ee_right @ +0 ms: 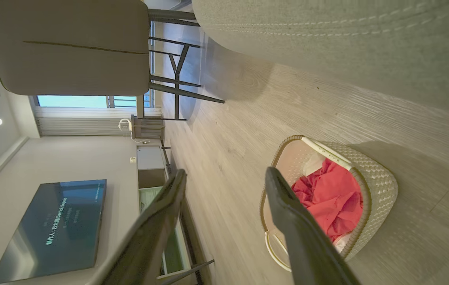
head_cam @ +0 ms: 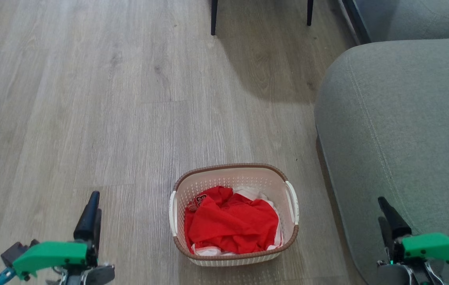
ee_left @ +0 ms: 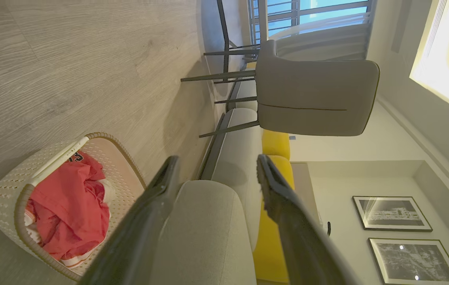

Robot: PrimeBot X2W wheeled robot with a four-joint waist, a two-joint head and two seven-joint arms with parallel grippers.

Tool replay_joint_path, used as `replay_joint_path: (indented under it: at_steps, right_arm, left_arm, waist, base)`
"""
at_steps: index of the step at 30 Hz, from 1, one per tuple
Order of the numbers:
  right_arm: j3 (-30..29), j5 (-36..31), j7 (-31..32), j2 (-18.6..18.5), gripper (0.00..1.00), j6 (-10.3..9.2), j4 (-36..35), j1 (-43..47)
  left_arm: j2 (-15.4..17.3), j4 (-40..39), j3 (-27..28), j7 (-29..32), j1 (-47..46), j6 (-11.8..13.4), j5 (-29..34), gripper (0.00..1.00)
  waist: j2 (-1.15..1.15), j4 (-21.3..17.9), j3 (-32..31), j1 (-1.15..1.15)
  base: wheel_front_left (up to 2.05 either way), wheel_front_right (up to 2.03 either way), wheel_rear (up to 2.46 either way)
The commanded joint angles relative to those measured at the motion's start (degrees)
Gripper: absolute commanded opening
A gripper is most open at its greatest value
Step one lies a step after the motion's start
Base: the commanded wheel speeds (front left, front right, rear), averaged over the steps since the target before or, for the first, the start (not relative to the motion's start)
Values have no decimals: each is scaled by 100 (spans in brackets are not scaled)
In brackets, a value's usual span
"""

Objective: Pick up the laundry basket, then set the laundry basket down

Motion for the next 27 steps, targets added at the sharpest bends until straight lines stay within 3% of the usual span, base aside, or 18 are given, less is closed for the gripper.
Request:
replay_joint_path:
  at_steps: [1, 27]
  right_arm:
    - [17, -140, -65, -36, 100, -1, -245, -191]
    - [468, -2440, -501, -56, 100, -3, -788, -107]
  left_arm:
    - [33, -264, -13, -42, -258, 44, 133, 100]
    - [68, -793, -444, -478, -150, 371, 2827, 100]
  waist:
    - [0, 3, 0, 0]
    - [0, 40, -12, 0]
  base:
    - [0, 0, 0]
    - [0, 0, 0]
